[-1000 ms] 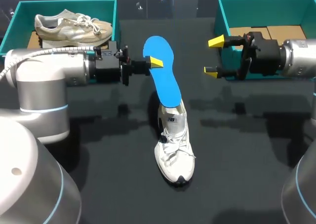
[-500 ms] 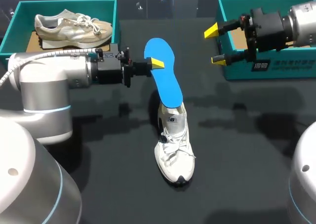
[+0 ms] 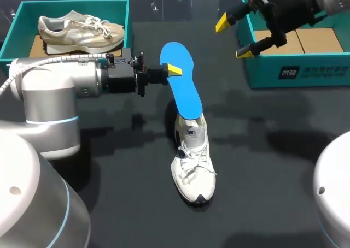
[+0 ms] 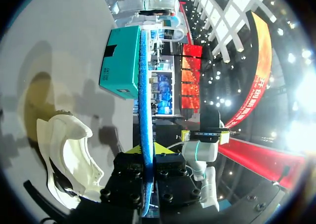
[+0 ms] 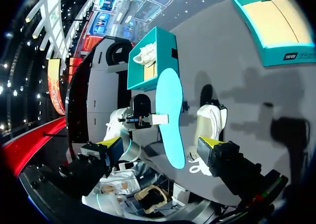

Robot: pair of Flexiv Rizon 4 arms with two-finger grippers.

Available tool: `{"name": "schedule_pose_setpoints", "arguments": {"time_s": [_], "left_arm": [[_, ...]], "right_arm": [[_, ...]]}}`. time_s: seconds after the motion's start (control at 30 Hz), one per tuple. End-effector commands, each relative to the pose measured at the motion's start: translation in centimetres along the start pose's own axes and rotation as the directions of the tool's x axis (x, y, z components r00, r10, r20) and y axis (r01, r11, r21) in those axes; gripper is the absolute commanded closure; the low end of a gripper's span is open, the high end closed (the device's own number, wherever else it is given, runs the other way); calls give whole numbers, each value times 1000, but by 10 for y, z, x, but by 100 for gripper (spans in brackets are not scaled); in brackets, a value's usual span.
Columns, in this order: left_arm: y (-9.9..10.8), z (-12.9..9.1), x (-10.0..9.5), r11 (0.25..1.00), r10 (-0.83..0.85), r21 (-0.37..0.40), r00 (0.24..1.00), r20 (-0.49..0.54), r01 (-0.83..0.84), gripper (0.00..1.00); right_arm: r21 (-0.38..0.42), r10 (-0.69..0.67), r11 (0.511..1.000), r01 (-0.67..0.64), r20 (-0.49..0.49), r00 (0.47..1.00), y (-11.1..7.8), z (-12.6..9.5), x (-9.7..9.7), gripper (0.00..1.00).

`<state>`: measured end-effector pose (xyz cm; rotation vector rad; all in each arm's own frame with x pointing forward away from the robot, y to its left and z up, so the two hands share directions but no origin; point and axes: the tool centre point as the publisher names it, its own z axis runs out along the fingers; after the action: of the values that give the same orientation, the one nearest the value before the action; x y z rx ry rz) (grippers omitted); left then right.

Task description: Take the shoe out of the shoebox, open the shoe tongue, remove and reinsert the insole, then place the shoe into the shoebox

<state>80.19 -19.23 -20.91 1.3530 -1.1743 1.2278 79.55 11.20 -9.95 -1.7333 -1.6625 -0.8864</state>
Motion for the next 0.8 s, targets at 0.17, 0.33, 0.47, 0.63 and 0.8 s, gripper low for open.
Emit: {"name": "schedule_pose_setpoints", "arguments": {"time_s": [0.17,0.33,0.47,0.63,0.8], "left_arm": [[1,1,-1,1000,0,2,1000,-1,0,100],[1,1,-1,1000,0,2,1000,-1,0,100],[1,1,-1,1000,0,2,1000,-1,0,100],[1,1,-1,1000,0,2,1000,-1,0,100],[1,1,-1,1000,0,2,1000,-1,0,100]], "right_arm": [[-44,9,999,10,423,906,-7,2,36,0],[-37,5,999,17,524,852,-8,6,54,0],[-34,-5,999,31,579,815,-11,12,66,0],[-45,5,998,34,662,749,-17,20,79,0],[-43,-8,998,55,711,703,-23,29,90,0]]}}
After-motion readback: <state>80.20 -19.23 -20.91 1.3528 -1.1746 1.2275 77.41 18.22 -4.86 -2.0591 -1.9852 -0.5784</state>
